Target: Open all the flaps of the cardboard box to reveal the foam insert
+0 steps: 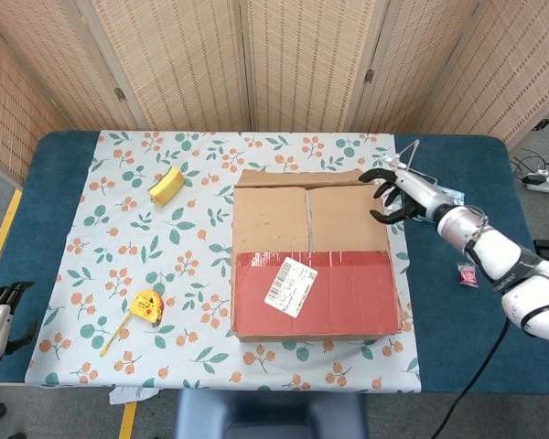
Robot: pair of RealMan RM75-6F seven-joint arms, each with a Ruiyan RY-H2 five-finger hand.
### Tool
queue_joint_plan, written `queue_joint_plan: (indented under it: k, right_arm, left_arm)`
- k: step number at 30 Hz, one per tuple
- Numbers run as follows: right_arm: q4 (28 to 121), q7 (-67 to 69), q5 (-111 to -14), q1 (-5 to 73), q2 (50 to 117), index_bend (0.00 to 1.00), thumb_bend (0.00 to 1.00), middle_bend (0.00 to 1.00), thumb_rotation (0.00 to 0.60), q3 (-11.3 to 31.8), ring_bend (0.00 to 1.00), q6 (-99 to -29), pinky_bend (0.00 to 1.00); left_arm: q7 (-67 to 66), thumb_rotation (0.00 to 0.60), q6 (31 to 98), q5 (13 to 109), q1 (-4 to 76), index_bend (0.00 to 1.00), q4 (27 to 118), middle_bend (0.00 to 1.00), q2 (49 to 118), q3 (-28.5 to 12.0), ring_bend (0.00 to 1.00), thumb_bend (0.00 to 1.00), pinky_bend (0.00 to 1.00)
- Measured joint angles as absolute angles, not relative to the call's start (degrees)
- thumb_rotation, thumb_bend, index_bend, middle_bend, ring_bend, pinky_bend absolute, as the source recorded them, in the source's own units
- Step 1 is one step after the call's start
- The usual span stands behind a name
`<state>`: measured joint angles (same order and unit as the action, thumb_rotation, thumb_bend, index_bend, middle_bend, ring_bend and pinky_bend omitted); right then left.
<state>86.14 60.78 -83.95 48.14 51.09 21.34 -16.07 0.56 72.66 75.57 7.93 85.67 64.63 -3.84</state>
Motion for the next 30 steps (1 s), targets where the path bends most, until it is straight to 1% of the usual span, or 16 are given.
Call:
queue_joint_plan:
  k: [4, 7, 10, 14, 17, 20, 23, 30]
  right_arm:
    - [86.08, 72.73, -89.44, 48.11, 51.25, 0.20, 0.44, 0.21, 0.600, 19.49, 0.31, -18.64, 0.38]
    - [84.59, 83.62, -95.76, 48.90, 51.66, 0.20, 0.44, 0.21, 0.600, 16.00, 0.32, -23.27, 0.38]
    - [81.10, 95.74, -102.61, 50.20, 52.63, 0.20, 0.44, 0.21, 0.600, 11.02, 0.33, -30.78, 0.38]
    - [72.97, 110.63, -110.34, 51.82, 55.44, 0.21, 0.44, 0.21, 0.600, 3.42, 0.34, -44.80, 0.38]
    - [66.59, 116.70, -113.61, 52.45, 58.18, 0.21, 0.44, 0.21, 0.600, -1.75, 0.34, -53.89, 0.38]
    - [62.13, 118.84, -114.89, 52.43, 60.94, 0.21, 0.44, 0.21, 0.600, -6.22, 0.34, -60.10, 0.38]
    - [60.94, 118.92, -114.88, 51.96, 62.67, 0.21, 0.44, 0.21, 0.600, -9.06, 0.34, -63.27, 0.38]
    - [60.25, 116.72, -113.06, 51.67, 63.66, 0.21, 0.44, 0.21, 0.600, -11.39, 0.34, -65.56, 0.38]
  left_arm:
    - [0.59, 0.600, 72.70, 75.44, 8.02, 0.19, 85.29, 0.20, 64.76, -3.84, 0.17, 0.53, 0.06]
    - [0.68, 0.600, 72.91, 75.35, 7.91, 0.19, 85.35, 0.20, 64.66, -3.84, 0.17, 0.53, 0.06]
    - [0.58, 0.600, 73.34, 75.45, 7.76, 0.19, 85.56, 0.20, 64.57, -3.77, 0.17, 0.53, 0.06]
    - [0.35, 0.600, 73.85, 75.76, 7.59, 0.19, 85.78, 0.20, 64.52, -3.60, 0.17, 0.53, 0.06]
    - [0.25, 0.600, 74.27, 75.96, 7.42, 0.19, 85.99, 0.20, 64.45, -3.49, 0.17, 0.53, 0.06]
    - [0.22, 0.600, 74.88, 76.31, 7.21, 0.19, 86.21, 0.20, 64.37, -3.40, 0.17, 0.53, 0.06]
    - [0.05, 0.600, 75.04, 76.55, 7.15, 0.19, 86.35, 0.20, 64.31, -3.26, 0.17, 0.53, 0.06]
    - [-0.59, 0.600, 75.77, 76.90, 6.98, 0.19, 86.66, 0.20, 64.34, -3.14, 0.17, 0.53, 0.06]
